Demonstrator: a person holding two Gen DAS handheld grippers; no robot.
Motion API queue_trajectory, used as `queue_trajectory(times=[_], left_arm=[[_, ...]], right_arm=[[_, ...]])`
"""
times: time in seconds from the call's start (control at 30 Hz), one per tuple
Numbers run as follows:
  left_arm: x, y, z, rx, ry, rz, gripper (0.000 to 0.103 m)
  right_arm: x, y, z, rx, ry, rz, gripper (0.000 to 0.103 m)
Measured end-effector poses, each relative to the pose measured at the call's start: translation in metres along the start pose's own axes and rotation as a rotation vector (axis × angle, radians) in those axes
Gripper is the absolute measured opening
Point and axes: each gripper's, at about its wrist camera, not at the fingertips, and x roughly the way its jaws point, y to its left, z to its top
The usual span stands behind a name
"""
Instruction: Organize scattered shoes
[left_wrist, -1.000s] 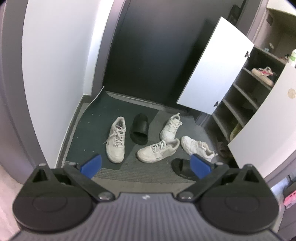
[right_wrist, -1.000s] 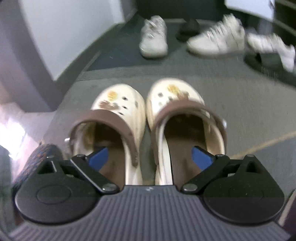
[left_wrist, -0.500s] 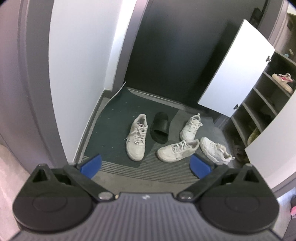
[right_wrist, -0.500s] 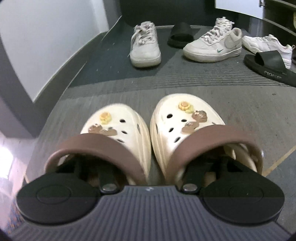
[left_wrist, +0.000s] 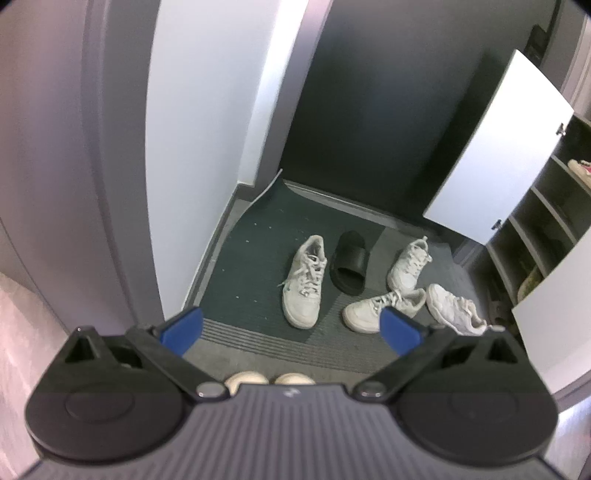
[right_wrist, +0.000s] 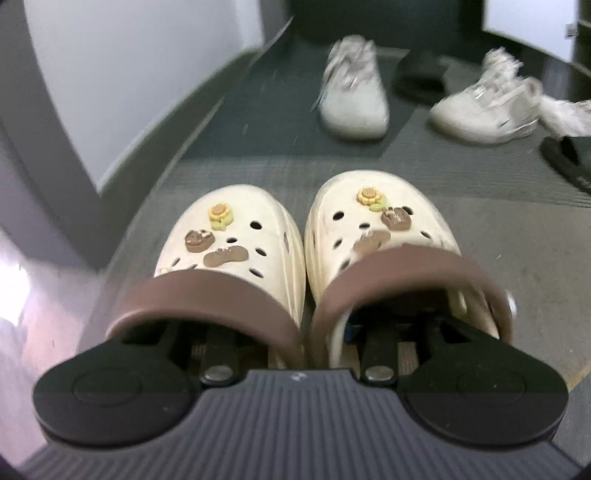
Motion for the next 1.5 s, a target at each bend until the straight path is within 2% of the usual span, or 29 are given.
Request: queue_trajectory(times=[0.2,0.3,0.43,0.6,0.9,1.17,1.3,1.5], left_arm=[[-0.003,-0.010,-0.001,0.018,-0.015,-0.015,0.103],[-0.008,-0.019,-0.003,0.032,-0.030,-0.023,0.103],[-0.013,-0.035,-0.009,0.064,-0.042,-0.019,0.103],[-0.014,-0.055,-0.019,0.103,-0.023,-0.017,0.103],[-0.015,-0.103,-0.043,0.221,-0.021,-0.003,0.103],[-0.013,-0.141,-0.064,0.338,-0.015,-0.006,0.103],[-0.011,-0.151,-0.068,0.360,-0.012,-0.015,0.103],[-0.003,-0.168,-0.070,0.394,0.007,-0.022,0.103]], right_arm=[[-0.012,-0.013,0.008,0.009,0.073,0.075,0.054],[-0.030,-0.020,0.013,0.027,0.091,0.120,0.061],[-0.058,-0.029,0.029,0.020,0.131,0.178,0.061],[-0.116,-0.059,0.074,0.073,0.060,0.185,0.060],[-0.274,-0.120,0.152,0.118,-0.038,0.041,0.060],[-0.370,-0.154,0.169,0.176,-0.058,0.018,0.060],[-0.400,-0.166,0.175,0.211,-0.088,0.006,0.060],[-0.425,-0.185,0.183,0.285,-0.180,0.092,0.061]])
